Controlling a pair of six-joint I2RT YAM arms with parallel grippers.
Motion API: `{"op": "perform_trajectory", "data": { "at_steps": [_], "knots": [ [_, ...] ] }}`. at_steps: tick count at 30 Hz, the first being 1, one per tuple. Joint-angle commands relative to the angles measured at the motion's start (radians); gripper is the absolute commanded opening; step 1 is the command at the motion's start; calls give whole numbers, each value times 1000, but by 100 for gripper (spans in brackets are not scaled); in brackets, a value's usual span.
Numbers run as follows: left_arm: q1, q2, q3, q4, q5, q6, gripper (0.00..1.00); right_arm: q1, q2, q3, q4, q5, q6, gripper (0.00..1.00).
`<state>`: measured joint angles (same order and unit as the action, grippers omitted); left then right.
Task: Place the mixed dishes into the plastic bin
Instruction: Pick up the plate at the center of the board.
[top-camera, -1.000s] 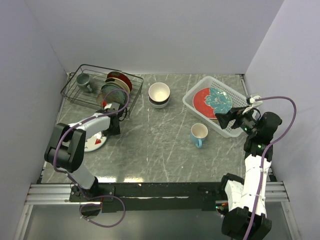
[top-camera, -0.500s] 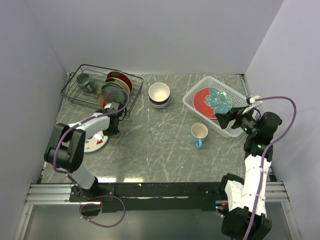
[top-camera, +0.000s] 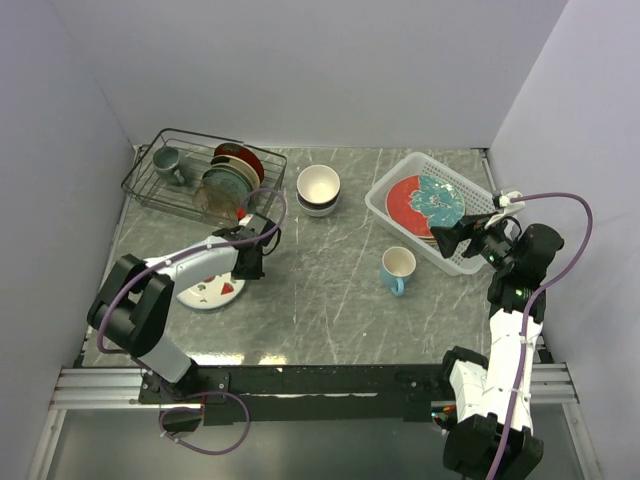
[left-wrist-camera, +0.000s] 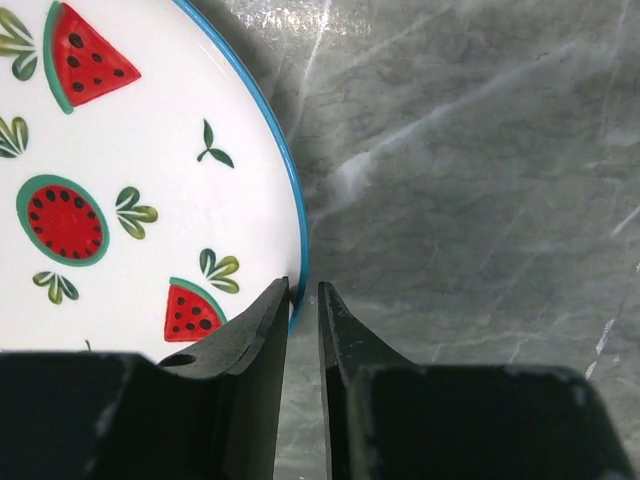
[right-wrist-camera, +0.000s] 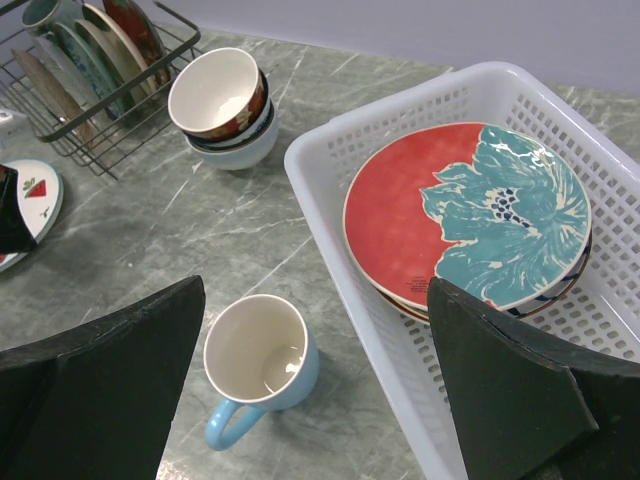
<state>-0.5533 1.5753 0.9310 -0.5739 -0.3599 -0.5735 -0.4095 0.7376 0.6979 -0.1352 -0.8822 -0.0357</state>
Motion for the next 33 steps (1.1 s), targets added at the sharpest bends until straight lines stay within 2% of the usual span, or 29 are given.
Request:
{"op": "perform_trajectory", "data": {
  "at_steps": [1, 4, 6, 9, 12, 14, 19, 26, 33],
  "knots": [
    [-22, 20, 3, -14, -16, -34, 25, -6, 3, 17, 20, -6, -10, 100],
    [-30, 51, 15, -29, -62, -35, 37, -6, 3, 18, 19, -6, -12, 100],
    [-37, 78, 29, -35, -91, -37, 40, -6, 5, 18, 19, -4, -12, 100],
    [-53, 133, 57, -63, -137, -49, 39, -5, 2, 18, 19, -4, -13, 100],
    [-74, 176, 74, -79, -174, -63, 32, -6, 3, 20, 19, -4, -13, 100],
    [-80, 189, 78, -84, -189, -72, 21, -5, 3, 20, 17, -4, -13, 100],
    [-109, 183, 97, -107, -228, -85, 2, -5, 0, 20, 19, -6, -12, 100],
    [-181, 71, 124, -148, -231, -103, 1, -5, -3, 17, 19, -8, -13, 100],
    [-345, -75, 161, -236, -303, -112, 1, -5, -3, 14, 23, -26, -10, 100]
  ]
}}
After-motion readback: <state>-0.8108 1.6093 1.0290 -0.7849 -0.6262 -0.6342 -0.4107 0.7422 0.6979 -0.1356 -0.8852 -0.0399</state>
